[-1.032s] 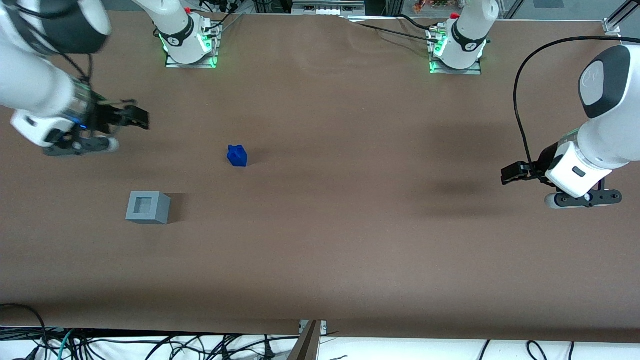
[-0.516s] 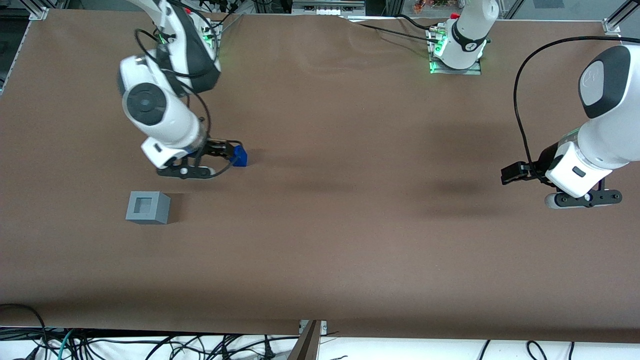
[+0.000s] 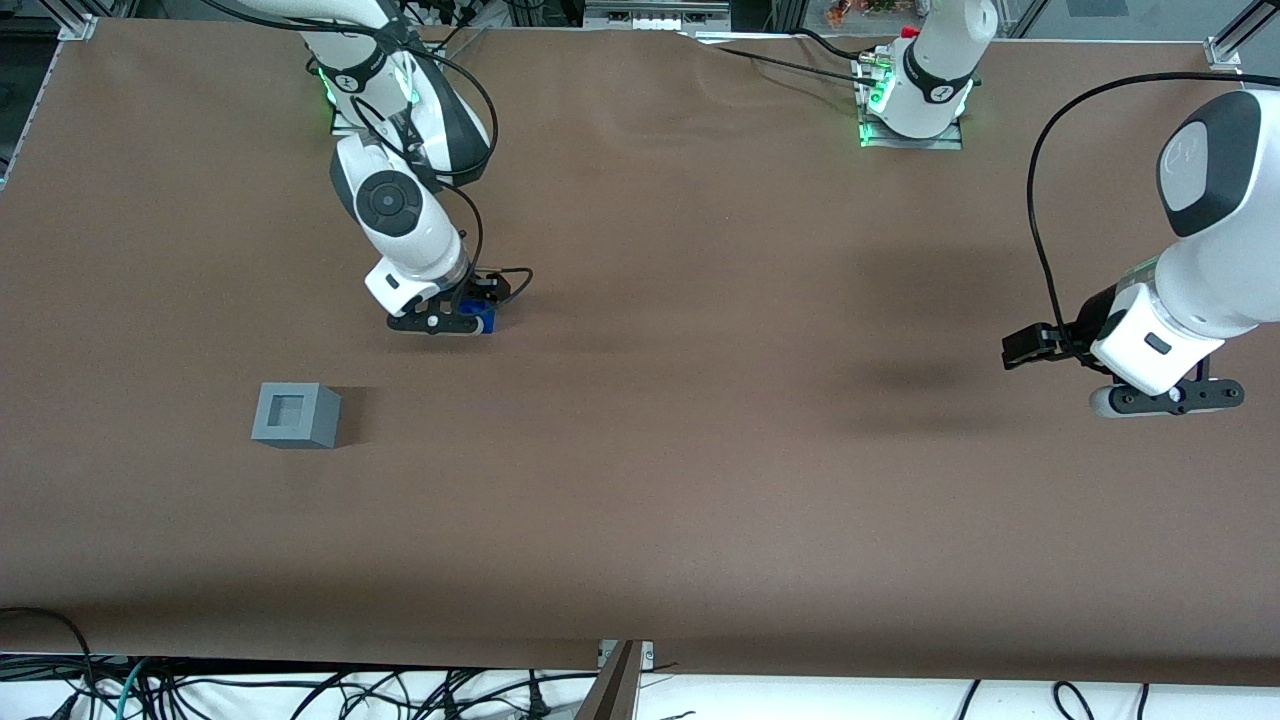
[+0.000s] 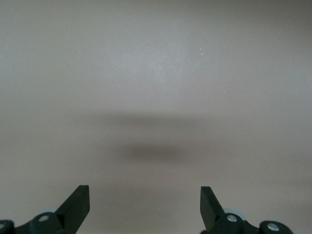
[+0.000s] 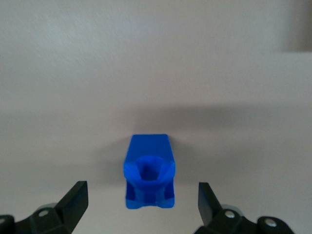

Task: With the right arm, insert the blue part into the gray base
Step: 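Close the right gripper on the blue part and lift it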

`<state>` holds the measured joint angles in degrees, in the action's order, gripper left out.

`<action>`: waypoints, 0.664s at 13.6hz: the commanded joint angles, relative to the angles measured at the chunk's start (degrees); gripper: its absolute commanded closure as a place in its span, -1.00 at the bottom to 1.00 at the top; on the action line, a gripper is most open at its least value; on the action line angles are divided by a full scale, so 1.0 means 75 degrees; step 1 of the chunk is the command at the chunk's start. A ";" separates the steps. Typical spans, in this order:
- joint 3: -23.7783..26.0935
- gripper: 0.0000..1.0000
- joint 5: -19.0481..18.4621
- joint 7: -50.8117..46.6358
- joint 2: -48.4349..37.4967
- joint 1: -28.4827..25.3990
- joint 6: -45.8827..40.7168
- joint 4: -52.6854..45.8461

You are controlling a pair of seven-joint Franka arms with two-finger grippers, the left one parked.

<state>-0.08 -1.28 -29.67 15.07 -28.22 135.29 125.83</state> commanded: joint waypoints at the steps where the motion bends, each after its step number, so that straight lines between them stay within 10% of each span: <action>1: -0.0083 -1.00 -0.0287 -0.0297 -0.0135 -0.0092 0.0731 0.0589; 6: -0.0094 -0.95 -0.0287 -0.0567 0.0416 -0.0104 0.1578 0.0614; 9: -0.0094 0.40 -0.0287 -0.0567 0.0463 -0.0104 0.1578 0.0591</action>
<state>-0.22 -2.52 -32.65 18.84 -28.24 146.26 130.01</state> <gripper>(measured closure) 0.123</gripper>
